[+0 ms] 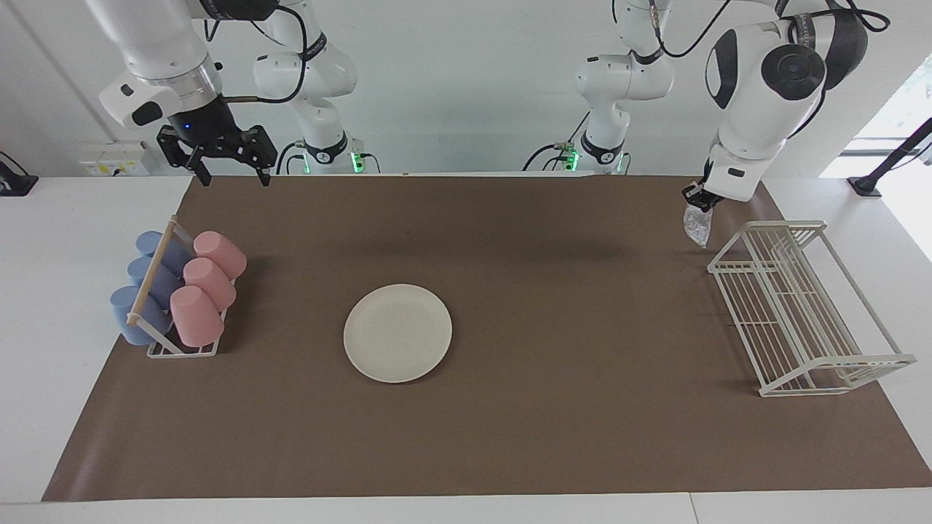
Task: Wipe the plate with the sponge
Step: 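Carry the scrubber back to the wire rack with the left gripper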
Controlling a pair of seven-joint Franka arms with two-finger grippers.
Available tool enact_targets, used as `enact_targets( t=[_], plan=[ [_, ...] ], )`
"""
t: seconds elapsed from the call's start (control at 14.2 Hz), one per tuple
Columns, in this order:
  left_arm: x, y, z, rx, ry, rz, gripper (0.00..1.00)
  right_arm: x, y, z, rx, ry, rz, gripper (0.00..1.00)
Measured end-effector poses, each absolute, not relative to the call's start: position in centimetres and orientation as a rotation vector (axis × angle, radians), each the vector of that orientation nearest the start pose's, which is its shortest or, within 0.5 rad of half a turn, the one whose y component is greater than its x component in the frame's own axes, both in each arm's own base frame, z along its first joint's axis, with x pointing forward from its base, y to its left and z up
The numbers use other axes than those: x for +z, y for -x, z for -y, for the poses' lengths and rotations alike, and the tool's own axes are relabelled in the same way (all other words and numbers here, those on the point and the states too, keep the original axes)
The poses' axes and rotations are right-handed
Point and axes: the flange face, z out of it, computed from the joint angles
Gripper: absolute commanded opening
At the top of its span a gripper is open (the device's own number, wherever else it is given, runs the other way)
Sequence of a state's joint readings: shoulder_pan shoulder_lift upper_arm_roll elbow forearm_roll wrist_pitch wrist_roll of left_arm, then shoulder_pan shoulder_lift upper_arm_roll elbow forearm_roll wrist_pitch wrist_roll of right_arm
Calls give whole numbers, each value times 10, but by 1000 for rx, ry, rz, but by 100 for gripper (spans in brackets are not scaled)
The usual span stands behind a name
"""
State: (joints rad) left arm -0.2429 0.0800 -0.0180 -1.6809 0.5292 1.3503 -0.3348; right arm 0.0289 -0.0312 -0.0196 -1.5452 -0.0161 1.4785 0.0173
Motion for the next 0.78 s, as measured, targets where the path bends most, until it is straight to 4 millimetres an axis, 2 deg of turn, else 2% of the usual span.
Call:
enact_targets(
  t=[0.21,0.42,0.63,0.78],
  plan=[
    [519,-551,90,281,2279,43,0,645,-535,9,58,3155,-36,100],
    [502,-567,81,252,2068,7,0,638,-536,22,64,3154,-34,100],
    [460,-586,70,277,1905,-40,0,629,-536,42,88,3149,-81,100],
    [427,-596,63,296,1853,-27,0,629,-535,43,88,3149,-83,100]
  ],
)
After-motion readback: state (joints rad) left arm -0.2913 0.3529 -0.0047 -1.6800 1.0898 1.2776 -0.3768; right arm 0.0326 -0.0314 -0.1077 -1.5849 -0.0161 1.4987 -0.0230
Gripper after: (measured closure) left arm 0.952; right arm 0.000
